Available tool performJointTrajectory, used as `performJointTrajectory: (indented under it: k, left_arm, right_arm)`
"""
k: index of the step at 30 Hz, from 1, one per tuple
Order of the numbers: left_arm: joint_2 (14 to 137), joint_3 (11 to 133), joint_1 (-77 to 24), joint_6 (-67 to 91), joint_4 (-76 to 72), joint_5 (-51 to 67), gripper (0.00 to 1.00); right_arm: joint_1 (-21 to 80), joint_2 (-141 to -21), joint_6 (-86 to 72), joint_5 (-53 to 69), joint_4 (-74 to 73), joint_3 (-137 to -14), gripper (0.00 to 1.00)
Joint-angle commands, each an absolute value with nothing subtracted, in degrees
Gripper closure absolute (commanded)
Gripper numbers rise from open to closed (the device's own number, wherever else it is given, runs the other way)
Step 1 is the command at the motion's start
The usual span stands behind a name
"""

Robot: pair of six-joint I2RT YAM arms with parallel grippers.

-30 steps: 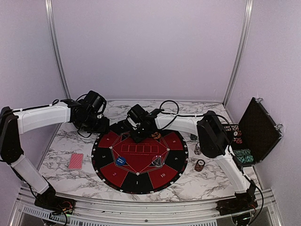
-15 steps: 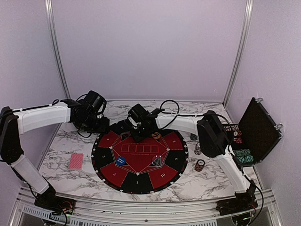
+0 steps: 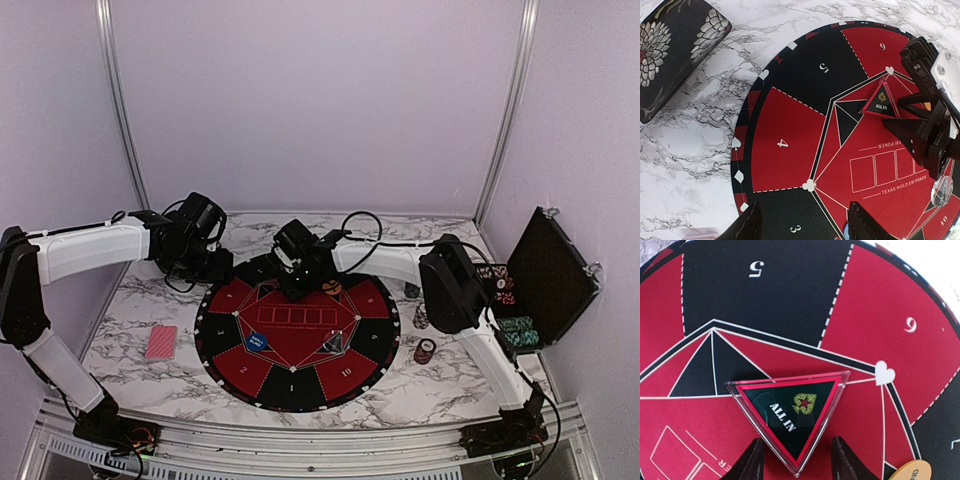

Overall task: Distribute texas hold em gaming equipment
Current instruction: Move the all-in button to the poker table mat.

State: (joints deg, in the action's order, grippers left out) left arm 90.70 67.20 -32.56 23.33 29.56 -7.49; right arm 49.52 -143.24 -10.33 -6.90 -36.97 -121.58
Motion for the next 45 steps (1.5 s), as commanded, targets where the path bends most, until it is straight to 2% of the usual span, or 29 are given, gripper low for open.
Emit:
performJointTrajectory:
  k: [1, 12, 25, 38, 45]
  left_arm:
    - [90.18, 68.18, -32.26, 23.20, 29.17, -6.76, 0.40]
    - [90.00, 69.79, -32.26, 23.40, 29.03, -5.60, 0.40]
    - [87.76, 70.62, -32.34, 23.75, 25.77, -1.11, 0.40]
    - [84.29, 68.96, -32.52, 23.27, 22.65, 4.88, 0.19]
    - [80.75, 66.80, -32.52, 22.88, 22.80, 7.84, 0.07]
  right_arm:
    - [49.23, -140.37, -9.73, -5.45, -38.07, -122.80, 0.53]
    - [49.44, -133.02, -10.05, -4.95, -37.30, -118.32, 0.41]
    - [48.27, -111.91, -13.26, -7.72, -32.88, -96.09, 0.32]
    - [44.47, -94.89, -17.30, -8.61, -34.23, -75.84, 0.29]
    - [41.35, -89.36, -16.88, -9.11, -34.95, -70.83, 0.29]
